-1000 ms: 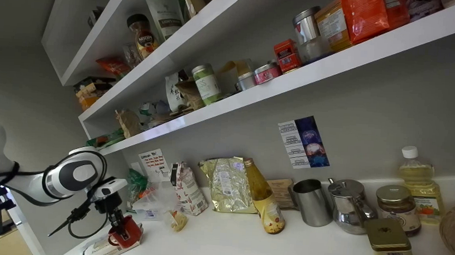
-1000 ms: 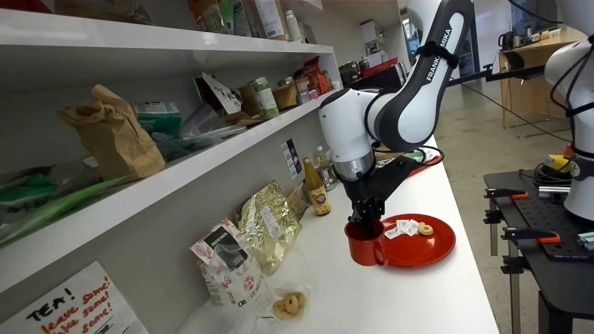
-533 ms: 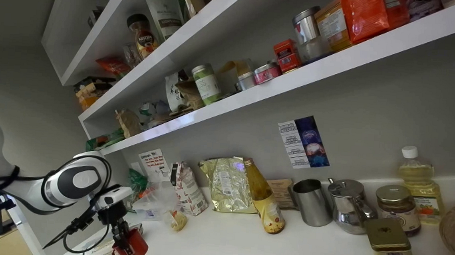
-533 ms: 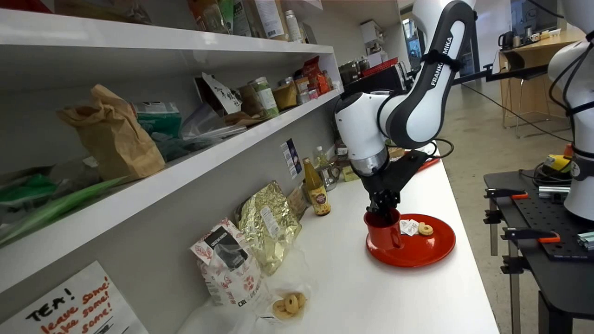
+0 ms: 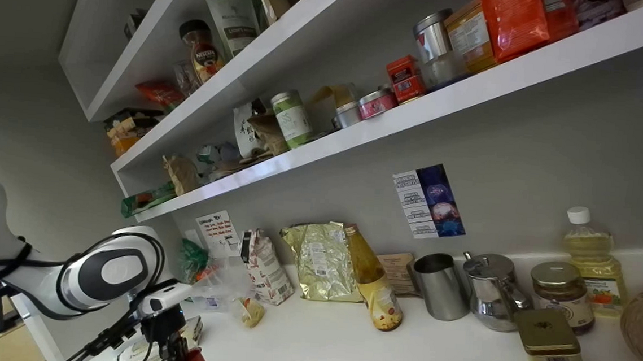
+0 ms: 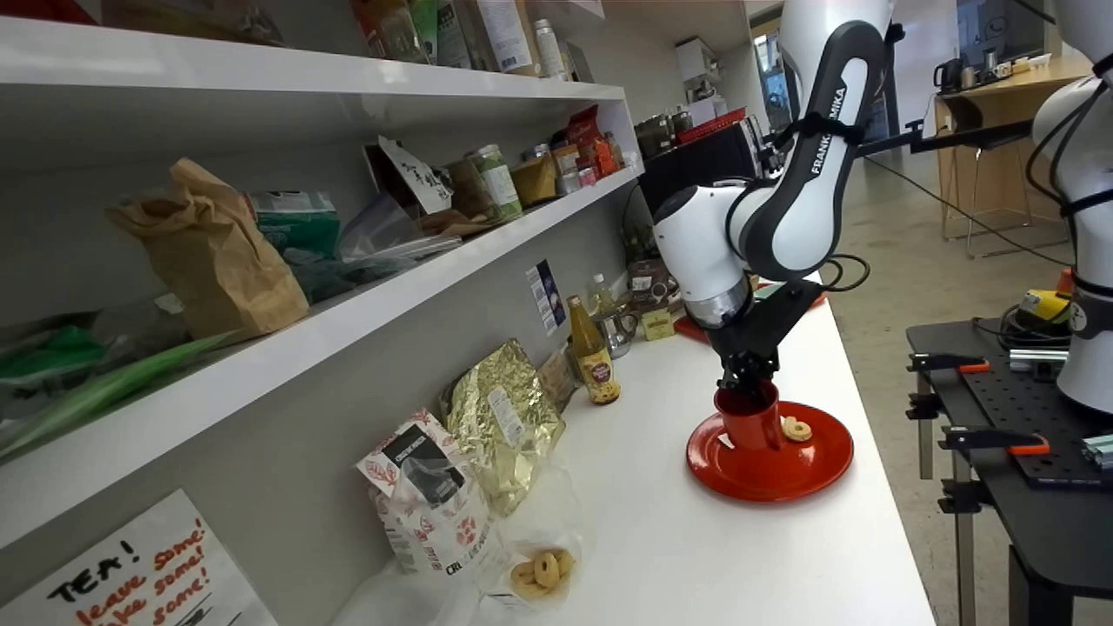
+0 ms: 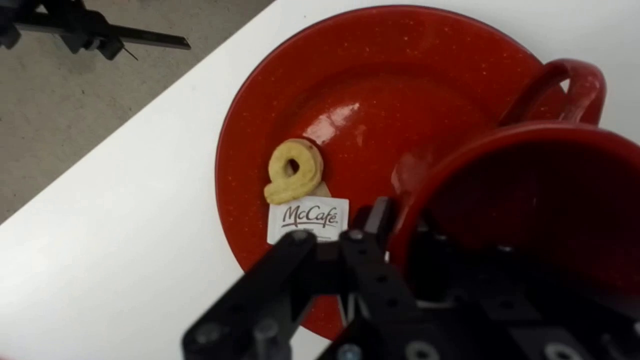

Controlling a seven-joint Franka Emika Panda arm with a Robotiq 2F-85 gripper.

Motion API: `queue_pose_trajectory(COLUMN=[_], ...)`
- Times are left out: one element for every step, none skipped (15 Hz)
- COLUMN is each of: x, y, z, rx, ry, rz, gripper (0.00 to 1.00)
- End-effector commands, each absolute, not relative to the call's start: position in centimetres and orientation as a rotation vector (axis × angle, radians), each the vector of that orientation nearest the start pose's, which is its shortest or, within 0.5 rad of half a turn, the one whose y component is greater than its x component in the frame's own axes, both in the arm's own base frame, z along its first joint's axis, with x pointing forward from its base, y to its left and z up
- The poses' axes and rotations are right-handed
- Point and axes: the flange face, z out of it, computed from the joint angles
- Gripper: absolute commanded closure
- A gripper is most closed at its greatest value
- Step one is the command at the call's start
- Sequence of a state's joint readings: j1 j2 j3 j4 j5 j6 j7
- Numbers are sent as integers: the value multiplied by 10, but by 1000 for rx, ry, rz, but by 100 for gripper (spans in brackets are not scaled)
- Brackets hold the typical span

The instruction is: Put the red cup on the plate

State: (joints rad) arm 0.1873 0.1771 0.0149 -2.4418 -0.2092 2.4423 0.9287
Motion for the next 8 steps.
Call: queue_pose_trajectory(x=[444,441,440,438,438,438,438,439], y=[90,89,87,85,83,81,80,77], z=[206,202,197,192,189,184,181,176], rx=[-3202,-3204,-3205,-3205,-3205,-3201,-3197,-3192], ry=[939,938,937,937,938,943,947,953], rz=[157,172,187,197,206,214,218,224], gripper=[98,98,98,98,98,98,98,98])
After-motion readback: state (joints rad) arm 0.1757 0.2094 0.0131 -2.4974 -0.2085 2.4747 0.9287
